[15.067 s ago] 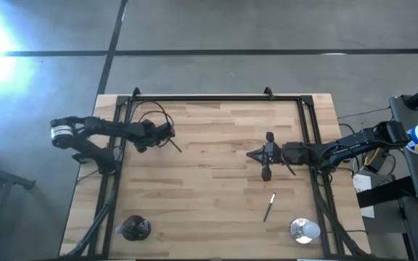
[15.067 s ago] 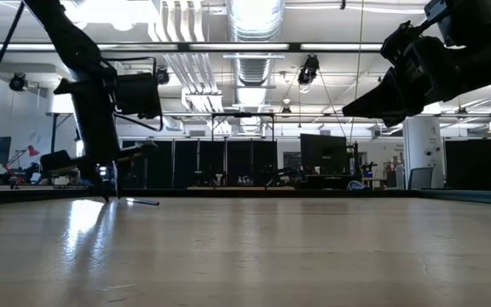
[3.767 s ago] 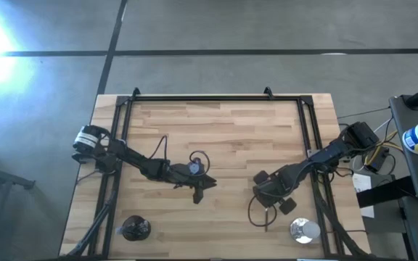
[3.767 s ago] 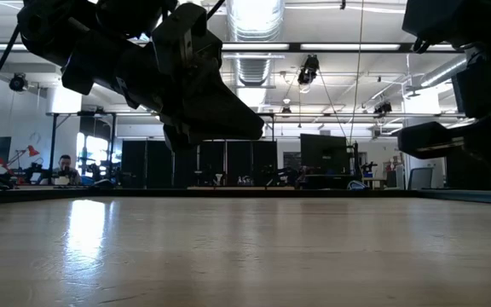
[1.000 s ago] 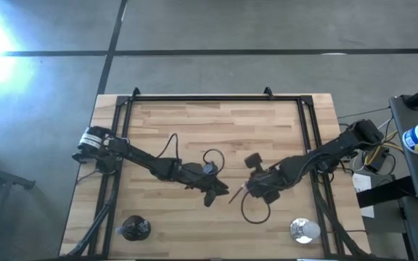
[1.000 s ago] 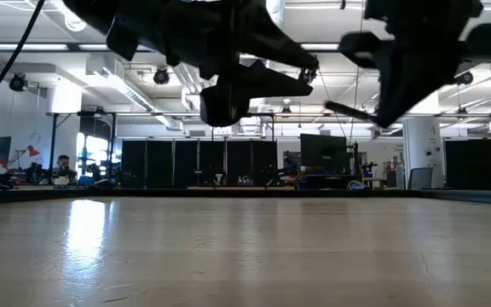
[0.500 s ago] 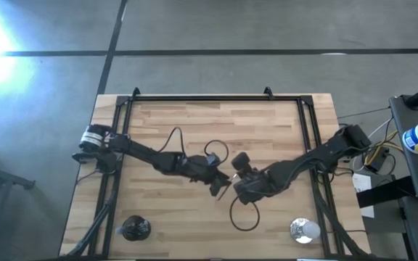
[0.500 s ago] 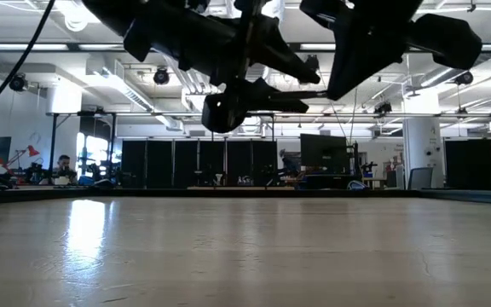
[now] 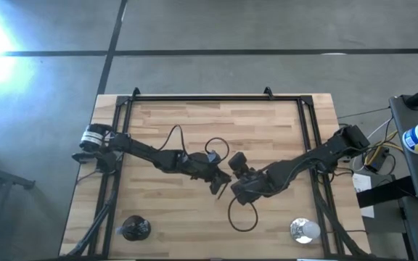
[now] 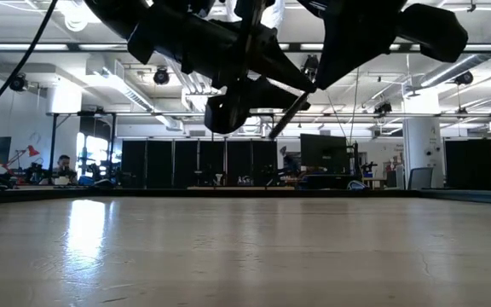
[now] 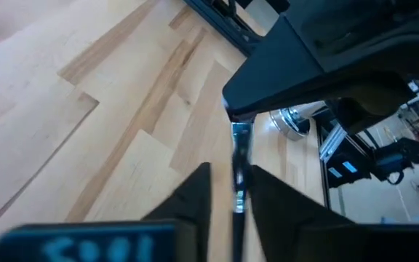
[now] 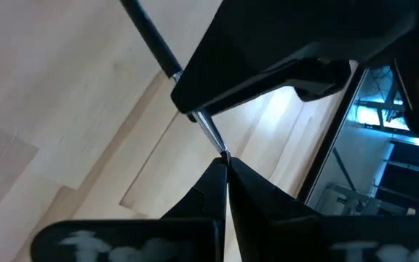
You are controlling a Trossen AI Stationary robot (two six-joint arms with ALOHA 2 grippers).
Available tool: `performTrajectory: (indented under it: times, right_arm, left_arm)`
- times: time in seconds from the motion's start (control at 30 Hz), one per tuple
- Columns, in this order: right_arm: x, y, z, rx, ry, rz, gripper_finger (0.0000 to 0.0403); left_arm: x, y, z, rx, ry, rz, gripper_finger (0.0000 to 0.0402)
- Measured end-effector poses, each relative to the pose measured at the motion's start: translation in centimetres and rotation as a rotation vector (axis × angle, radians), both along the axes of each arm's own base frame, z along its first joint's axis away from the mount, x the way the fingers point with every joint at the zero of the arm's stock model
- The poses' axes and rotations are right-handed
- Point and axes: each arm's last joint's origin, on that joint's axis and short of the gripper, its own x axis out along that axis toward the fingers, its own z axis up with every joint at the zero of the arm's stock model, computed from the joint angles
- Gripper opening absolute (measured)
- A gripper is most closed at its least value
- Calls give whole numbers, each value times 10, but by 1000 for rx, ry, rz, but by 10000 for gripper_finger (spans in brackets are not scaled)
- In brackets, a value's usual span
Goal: Pick & Place Makeup Brushes
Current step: Put the black eyeshadow brush into the makeup holder
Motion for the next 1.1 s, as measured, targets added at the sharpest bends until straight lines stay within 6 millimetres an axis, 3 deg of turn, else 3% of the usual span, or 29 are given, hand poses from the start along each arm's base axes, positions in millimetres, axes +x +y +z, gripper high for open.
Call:
performTrajectory:
  times: [0.1,0.17,0.43,0.67,0.87,1.0,1.1]
  right_arm:
    - [2,1,1,10,-25,-7,8]
    - [2,1,3,28,-49,-26,8]
    - [-9,1,19,143,-154,-151,50]
    - [-35,-9,39,257,-314,-295,98]
    - [-55,-18,26,339,-448,-335,63]
    - [-63,-21,11,393,-523,-334,19]
    - [-66,-23,3,427,-567,-336,10]
  left_arm:
    - [0,0,1,25,-10,-15,32]
    - [0,0,1,41,-15,-22,15]
    - [-3,1,1,134,11,-60,11]
    - [-21,-4,13,243,99,-137,10]
    - [-60,-37,47,307,144,-257,10]
    - [-100,-64,66,342,200,-277,10]
    - [-135,-84,79,383,219,-286,9]
